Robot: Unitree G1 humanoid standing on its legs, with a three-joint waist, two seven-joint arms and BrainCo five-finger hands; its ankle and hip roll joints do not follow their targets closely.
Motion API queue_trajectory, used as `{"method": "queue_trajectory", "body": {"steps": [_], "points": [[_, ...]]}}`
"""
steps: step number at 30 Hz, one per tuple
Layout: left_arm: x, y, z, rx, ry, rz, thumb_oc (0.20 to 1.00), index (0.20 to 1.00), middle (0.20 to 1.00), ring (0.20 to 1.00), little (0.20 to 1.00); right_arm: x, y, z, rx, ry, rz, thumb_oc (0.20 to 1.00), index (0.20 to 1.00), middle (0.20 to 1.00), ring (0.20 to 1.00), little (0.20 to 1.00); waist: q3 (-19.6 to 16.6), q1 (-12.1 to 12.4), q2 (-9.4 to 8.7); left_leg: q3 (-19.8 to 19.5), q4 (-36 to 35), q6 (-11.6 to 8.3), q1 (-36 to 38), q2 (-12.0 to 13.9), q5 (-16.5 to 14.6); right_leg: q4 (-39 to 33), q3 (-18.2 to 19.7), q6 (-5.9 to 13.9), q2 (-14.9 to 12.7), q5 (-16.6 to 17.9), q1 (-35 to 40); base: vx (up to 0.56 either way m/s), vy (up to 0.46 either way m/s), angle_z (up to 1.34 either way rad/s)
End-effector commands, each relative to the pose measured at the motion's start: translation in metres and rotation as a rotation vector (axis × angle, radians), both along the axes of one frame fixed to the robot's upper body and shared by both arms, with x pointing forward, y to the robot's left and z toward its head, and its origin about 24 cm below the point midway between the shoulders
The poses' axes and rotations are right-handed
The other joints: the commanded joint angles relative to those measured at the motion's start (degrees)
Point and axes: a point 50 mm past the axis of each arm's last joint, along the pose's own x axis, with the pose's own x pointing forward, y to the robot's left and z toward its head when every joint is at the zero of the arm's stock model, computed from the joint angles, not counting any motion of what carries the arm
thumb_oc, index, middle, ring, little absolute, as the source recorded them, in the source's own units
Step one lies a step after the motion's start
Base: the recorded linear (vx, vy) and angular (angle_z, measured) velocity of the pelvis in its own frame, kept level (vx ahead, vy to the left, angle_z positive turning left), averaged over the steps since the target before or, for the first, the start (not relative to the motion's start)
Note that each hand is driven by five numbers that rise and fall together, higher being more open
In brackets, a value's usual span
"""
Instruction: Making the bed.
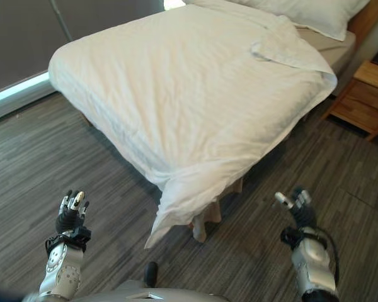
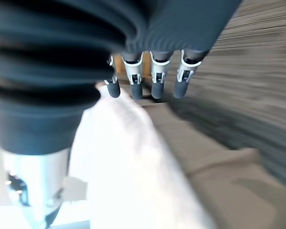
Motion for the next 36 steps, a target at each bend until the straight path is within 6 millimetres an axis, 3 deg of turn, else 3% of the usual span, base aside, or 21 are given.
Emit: {"method": "queue_trajectory", "body": {"steps": [1, 5, 6, 7, 9, 10, 13, 19, 26, 28, 36], "points": [[0.016, 0.016, 0.022, 0.078, -0.096, -0.031, 1.0, 1.0, 1.0, 1.0, 1.0, 0.045, 0.024, 0.048, -0.254, -0.109, 0.207, 1.0, 1.0, 1.0, 1.0, 1.0, 0.12, 2.87, -2.68, -5.3, 0.4, 0.34, 3.69, -1.52, -1.79, 0.44, 9.98, 1.22, -1.08, 5.59, -8.04, -0.02, -0.005, 0.26], [0.013, 0.014, 0.021, 0.068, -0.102, -0.07, 1.0, 1.0, 1.0, 1.0, 1.0, 0.072, 0.043, 0.086, -0.655, -0.096, 0.405, 1.0, 1.0, 1.0, 1.0, 1.0, 1.15, 5.14, -3.2, -7.31, 0.4, 0.13, 2.37, -1.91, -1.08, 0.45, 8.5, 1.14, -1.02, 5.53, -8.19, -0.03, -0.005, 0.23], [0.014, 0.014, 0.021, 0.067, -0.105, -0.083, 1.0, 1.0, 1.0, 1.0, 1.0, 0.081, 0.058, 0.098, -0.88, -0.073, 0.514, 1.0, 1.0, 1.0, 1.0, 1.0, 1.81, 6.06, -3.36, -8.67, 0.4, -0.04, 1.57, -2.32, -0.32, 0.61, 7.28, 1.17, -1.15, 5.73, -8.31, -0.02, -0.005, 0.68], [0.014, 0.014, 0.021, 0.067, -0.104, -0.081, 1.0, 1.0, 1.0, 1.0, 1.0, 0.081, 0.059, 0.097, -0.881, -0.074, 0.516, 1.0, 1.0, 1.0, 1.0, 1.0, 1.65, 5.93, -3.39, -8.71, 0.4, -0.06, 1.64, -2.26, -0.72, 0.47, 7.23, 1.18, -1.08, 5.43, -8.15, -0.02, -0.01, 0.78], [0.014, 0.015, 0.02, 0.069, -0.103, -0.089, 1.0, 1.0, 1.0, 1.0, 1.0, 0.084, 0.075, 0.105, -1.113, -0.059, 0.642, 1.0, 1.0, 1.0, 1.0, 1.0, 2.17, 6.69, -3.61, -9.7, 0.4, -0.17, 1.03, -2.53, -0.51, 0.56, 6.45, 1.26, -1.14, 5.36, -8.2, 0.0, -0.005, 0.54], [0.014, 0.014, 0.02, 0.073, -0.104, -0.093, 1.0, 1.0, 1.0, 1.0, 1.0, 0.083, 0.075, 0.105, -1.146, -0.057, 0.639, 1.0, 1.0, 1.0, 1.0, 1.0, 2.35, 6.92, -3.64, -10.07, 0.4, -0.19, 0.82, -2.58, -0.44, 0.58, 6.1, 1.28, -1.17, 5.31, -8.18, -0.01, 0.009, 0.22], [0.018, 0.011, 0.019, 0.095, -0.094, -0.142, 1.0, 1.0, 1.0, 1.0, 1.0, 0.084, 0.11, 0.099, -1.513, -0.022, 0.918, 1.0, 1.0, 1.0, 1.0, 1.0, 3.4, 8.62, -4.12, -11.71, 0.4, -0.44, -0.18, -3.19, -0.05, 0.86, 4.77, 1.37, -1.24, 5.03, -8.36, -0.02, -0.003, 0.16], [0.024, 0.007, 0.02, 0.121, -0.081, -0.184, 1.0, 1.0, 1.0, 1.0, 1.0, 0.08, 0.133, 0.079, -1.767, 0.03, 1.161, 1.0, 1.0, 1.0, 1.0, 1.0, 4.53, 9.52, -5.22, -13.85, 0.43, -0.78, -1.71, -3.87, 0.38, 0.91, 3.11, 1.47, -1.33, 4.71, -8.71, 0.0, -0.012, 0.2], [0.029, 0.008, 0.022, 0.131, -0.085, -0.179, 1.0, 1.0, 1.0, 1.0, 1.0, 0.077, 0.126, 0.056, -1.95, 0.149, 1.27, 1.0, 1.0, 1.0, 1.0, 1.0, 5.87, 9.94, -6.72, -14.94, 0.44, -1.0, -3.11, -4.19, 0.52, 0.99, 2.8, 1.46, -1.2, 4.71, -9.81, 0.0, -0.001, 0.09], [0.033, 0.008, 0.025, 0.13, -0.096, -0.171, 1.0, 1.0, 1.0, 1.0, 1.0, 0.077, 0.105, 0.035, -2.002, 0.301, 1.275, 1.0, 1.0, 1.0, 1.0, 1.0, 6.76, 10.33, -7.13, -15.08, 0.43, -1.02, -4.0, -4.3, 0.6, 0.96, 2.95, 1.4, -1.21, 4.79, -10.56, 0.0, 0.0, 0.0], [0.038, 0.006, 0.029, 0.12, -0.122, -0.149, 1.0, 1.0, 1.0, 1.0, 1.0, 0.08, 0.081, 0.01, -2.058, 0.491, 1.232, 1.0, 1.0, 1.0, 1.0, 1.0, 8.65, 10.5, -7.18, -14.11, 0.4, -0.98, -5.54, -4.11, 0.51, 1.02, 3.88, 1.51, -1.17, 5.5, -12.88, -0.01, 0.006, -0.02]]}}
